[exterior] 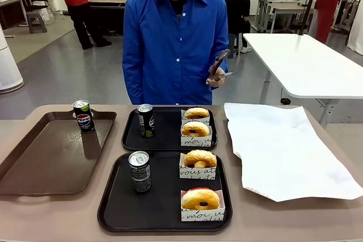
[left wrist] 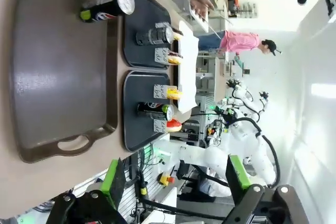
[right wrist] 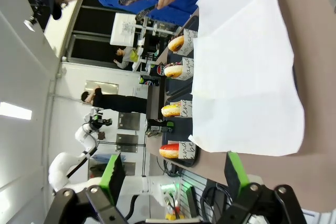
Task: Set up donuts and drinks on trays.
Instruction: Pick up one Pepsi coke from the Handle tray and place it on the Flat Tray without a Pepsi coke.
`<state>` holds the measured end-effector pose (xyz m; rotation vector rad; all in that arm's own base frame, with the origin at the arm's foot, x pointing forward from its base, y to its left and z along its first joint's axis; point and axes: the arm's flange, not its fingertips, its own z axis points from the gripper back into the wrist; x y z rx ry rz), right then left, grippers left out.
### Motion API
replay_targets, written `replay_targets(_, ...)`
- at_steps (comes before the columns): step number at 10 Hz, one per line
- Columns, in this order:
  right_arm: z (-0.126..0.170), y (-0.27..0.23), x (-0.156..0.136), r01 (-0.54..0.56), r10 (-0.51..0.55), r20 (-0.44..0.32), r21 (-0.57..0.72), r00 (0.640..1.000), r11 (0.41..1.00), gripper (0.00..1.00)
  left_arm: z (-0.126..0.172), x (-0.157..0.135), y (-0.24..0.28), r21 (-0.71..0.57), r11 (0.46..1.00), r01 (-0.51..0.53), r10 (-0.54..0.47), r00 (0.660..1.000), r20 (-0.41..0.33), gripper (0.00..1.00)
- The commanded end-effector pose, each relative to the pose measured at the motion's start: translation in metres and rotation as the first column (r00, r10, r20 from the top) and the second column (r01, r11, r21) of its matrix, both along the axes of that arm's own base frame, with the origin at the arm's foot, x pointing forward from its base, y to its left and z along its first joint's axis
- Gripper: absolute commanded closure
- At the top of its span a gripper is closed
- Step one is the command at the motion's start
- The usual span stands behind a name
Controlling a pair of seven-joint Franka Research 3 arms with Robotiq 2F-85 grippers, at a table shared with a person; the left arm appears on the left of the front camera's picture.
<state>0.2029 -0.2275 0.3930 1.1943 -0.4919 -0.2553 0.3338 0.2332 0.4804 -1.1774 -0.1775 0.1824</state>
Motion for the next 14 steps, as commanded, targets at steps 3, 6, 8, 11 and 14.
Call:
replay_targets(3, 0.0, 0.002, 0.001, 0.006, -0.006, 0.03, 0.013, 1.0, 1.0, 0.0, -0.027, 0.001, 0.032, 0.004, 0.999, -0.053, 0.053, 0.999, -0.003, 0.0)
replay_targets(6, 0.0, 0.002, 0.001, 0.006, -0.006, 0.03, 0.013, 1.0, 1.0, 0.0, -0.033, -0.004, 0.04, 0.049, 0.994, -0.096, 0.096, 0.995, 0.008, 0.0)
replay_targets(8, 0.0, 0.002, 0.001, 0.006, -0.006, 0.03, 0.013, 1.0, 1.0, 0.0, -0.038, -0.004, 0.034, 0.011, 0.998, -0.061, 0.062, 0.997, -0.045, 0.0)
replay_targets(11, 0.0, 0.002, 0.001, 0.006, -0.006, 0.03, 0.013, 1.0, 1.0, 0.0, -0.038, -0.004, 0.034, 0.011, 0.998, -0.061, 0.062, 0.997, -0.045, 0.0)
replay_targets(14, 0.0, 0.002, 0.001, 0.006, -0.006, 0.03, 0.013, 1.0, 1.0, 0.0, -0.038, -0.004, 0.034, 0.011, 0.998, -0.061, 0.062, 0.997, -0.045, 0.0)
